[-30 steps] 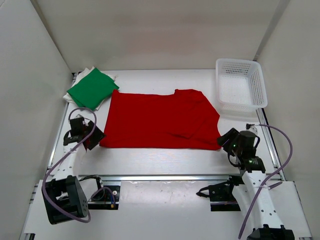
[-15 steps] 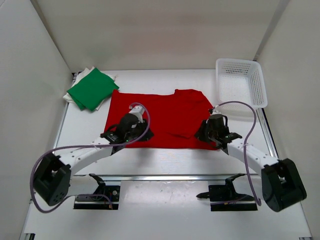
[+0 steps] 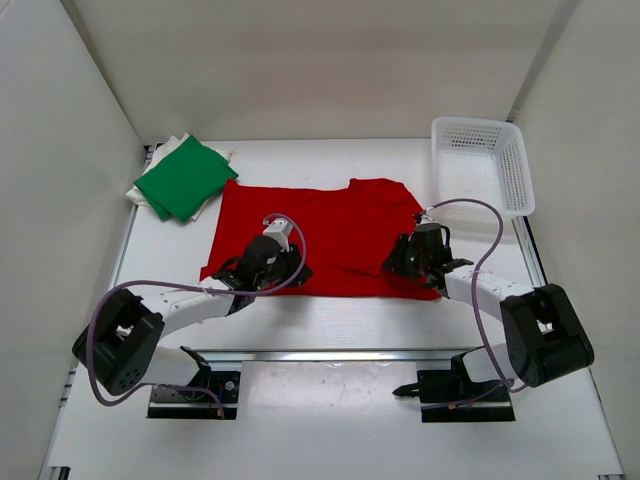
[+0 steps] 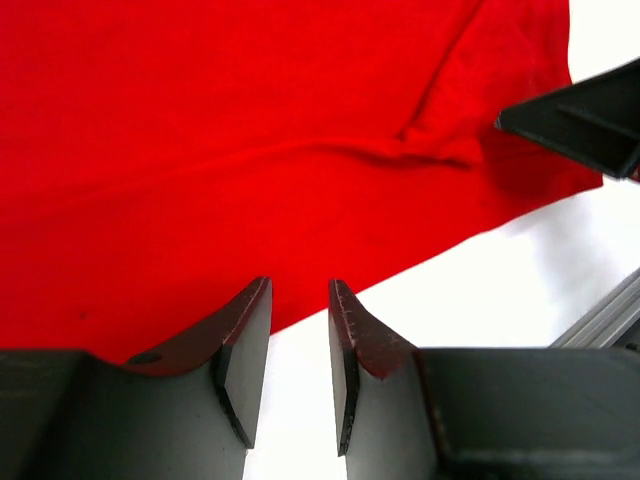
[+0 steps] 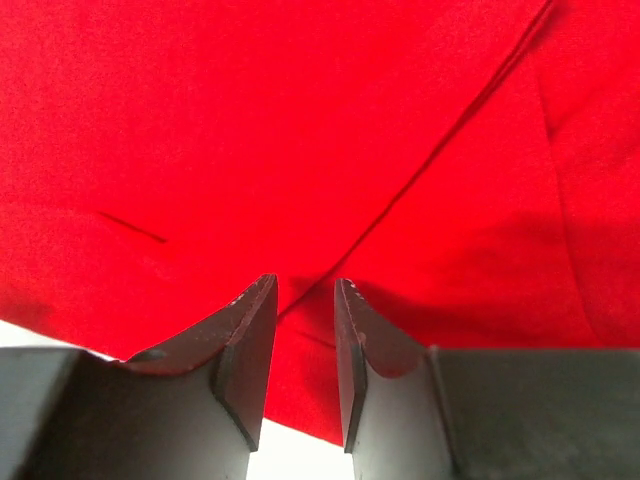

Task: Fold and stack the t-shirts
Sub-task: Fold the flattened tshirt in 1/3 of the way

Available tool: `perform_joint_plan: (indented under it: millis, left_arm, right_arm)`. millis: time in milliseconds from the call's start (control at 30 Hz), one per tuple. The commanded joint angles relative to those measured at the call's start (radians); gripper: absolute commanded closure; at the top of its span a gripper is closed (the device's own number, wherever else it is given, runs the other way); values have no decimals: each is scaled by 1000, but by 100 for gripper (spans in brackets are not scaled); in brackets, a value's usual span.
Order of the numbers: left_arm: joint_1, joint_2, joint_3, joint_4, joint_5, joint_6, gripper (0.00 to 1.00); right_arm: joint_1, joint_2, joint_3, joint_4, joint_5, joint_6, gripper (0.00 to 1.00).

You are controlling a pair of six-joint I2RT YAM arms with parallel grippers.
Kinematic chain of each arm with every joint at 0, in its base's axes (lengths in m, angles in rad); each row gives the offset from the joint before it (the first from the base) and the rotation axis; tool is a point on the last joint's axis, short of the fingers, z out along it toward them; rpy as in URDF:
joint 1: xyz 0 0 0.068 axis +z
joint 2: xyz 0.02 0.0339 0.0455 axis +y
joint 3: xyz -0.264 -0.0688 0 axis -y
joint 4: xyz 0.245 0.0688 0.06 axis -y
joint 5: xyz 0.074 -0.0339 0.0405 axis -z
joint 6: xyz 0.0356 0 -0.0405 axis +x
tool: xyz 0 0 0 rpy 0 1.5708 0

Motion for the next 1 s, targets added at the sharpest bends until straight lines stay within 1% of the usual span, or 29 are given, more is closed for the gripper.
perform_joint_plan:
  millis: [0,67,167,267,400,467,600,733,800,867,900,933,967]
  left_arm:
    - [-4,3,-21,82,21,-15,59]
    - [-6,19,-24,85,23,-19,60]
    - [20,51,-52,107,55,-36,61]
    - [23,57,-69,125,46,-44,62]
    - [20,63,-66,136,40,-44,61]
    - [22,68,-70,138,43,-47,62]
    - [26,74,-74,147,44,-52,62]
    - [34,65,-81,156,50,-64,62]
    - [33,62,-78,150,52,-65,62]
    - [25,57,-78,142,43,-66,62]
    - [23,51,-78,136,38,-72,62]
    - [17,48,-83,138,32,-69,62]
    - [19,39,-84,135,30,-72,62]
  right_arm:
    - [-16,16,8,70,-19,1,72]
    - [-21,36,10,73,-33,1,71]
    - [-29,51,2,78,-48,15,71]
    - [-29,62,-7,88,-50,23,71]
    - [-39,90,3,104,-91,30,71]
    - [-44,99,14,110,-105,44,74]
    - [-53,139,45,144,-165,67,87]
    - [-69,232,131,194,-234,116,93]
    - [-69,269,234,211,-255,145,95]
    - [-69,306,323,201,-281,161,94]
    - [-64,315,383,188,-275,150,91]
    - [-55,314,405,167,-271,147,88]
    - [-40,297,425,151,-246,121,81]
